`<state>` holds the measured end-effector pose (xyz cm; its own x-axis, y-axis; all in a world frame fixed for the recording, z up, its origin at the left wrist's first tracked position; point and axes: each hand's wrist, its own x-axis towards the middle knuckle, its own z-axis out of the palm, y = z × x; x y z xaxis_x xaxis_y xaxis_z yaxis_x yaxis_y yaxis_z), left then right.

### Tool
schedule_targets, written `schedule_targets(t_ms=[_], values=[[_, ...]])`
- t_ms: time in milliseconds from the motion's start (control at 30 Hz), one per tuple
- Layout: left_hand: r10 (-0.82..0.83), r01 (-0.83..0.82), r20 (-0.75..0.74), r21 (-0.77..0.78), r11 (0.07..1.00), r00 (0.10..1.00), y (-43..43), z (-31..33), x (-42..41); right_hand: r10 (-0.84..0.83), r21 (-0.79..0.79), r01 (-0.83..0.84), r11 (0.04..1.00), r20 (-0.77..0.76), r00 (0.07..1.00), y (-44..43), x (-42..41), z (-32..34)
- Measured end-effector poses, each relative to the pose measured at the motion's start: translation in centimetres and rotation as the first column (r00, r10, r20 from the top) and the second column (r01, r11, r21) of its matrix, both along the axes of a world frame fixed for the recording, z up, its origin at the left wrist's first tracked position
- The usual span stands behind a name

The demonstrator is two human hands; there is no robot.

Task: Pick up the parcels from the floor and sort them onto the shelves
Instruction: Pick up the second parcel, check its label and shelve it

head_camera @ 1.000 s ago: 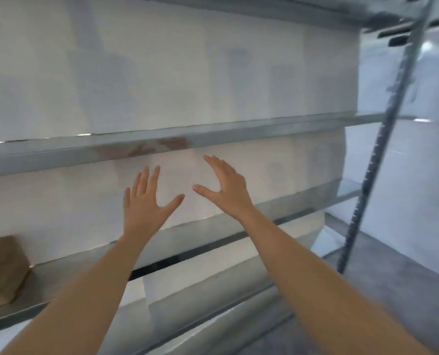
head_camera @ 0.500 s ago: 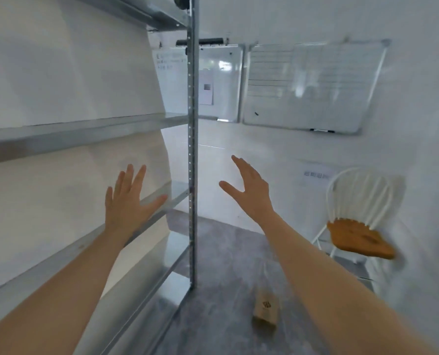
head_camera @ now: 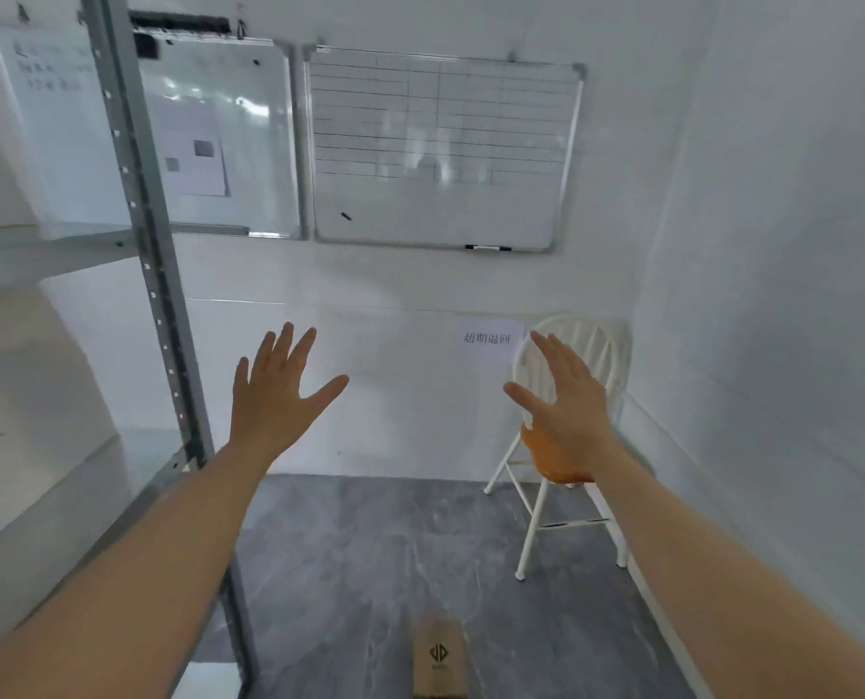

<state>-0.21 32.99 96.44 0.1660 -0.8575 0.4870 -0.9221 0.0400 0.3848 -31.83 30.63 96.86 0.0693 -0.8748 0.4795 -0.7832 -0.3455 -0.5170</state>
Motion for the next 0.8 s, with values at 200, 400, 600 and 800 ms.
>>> schedule_targets(t_ms=[200,400,600,800], values=[[-0.221,0.226,-0.062,0.074,0.971,0.973,-11.4,-5.4,-3.9,-0.183,0.146,0.181,0.973,0.006,0.983,-6.1,-1.9,-4.5],[-0.306,0.328,-0.135,0.193,0.925,0.942,-18.8,-17.2,-8.5,-0.203,0.3,0.203,0.932,-0.031,0.979,-12.4,-4.8,-15.1],[-0.167,0.217,-0.144,0.504,0.836,0.975,-23.3,-36.0,-9.6,-0.129,0.544,0.164,0.823,-0.101,0.986,-18.9,-7.7,-33.1],[-0.138,0.197,-0.141,0.663,0.722,0.98,-25.1,-55.2,-9.9,-0.068,0.703,0.134,0.699,-0.121,0.99,-23.2,-6.0,-53.8]])
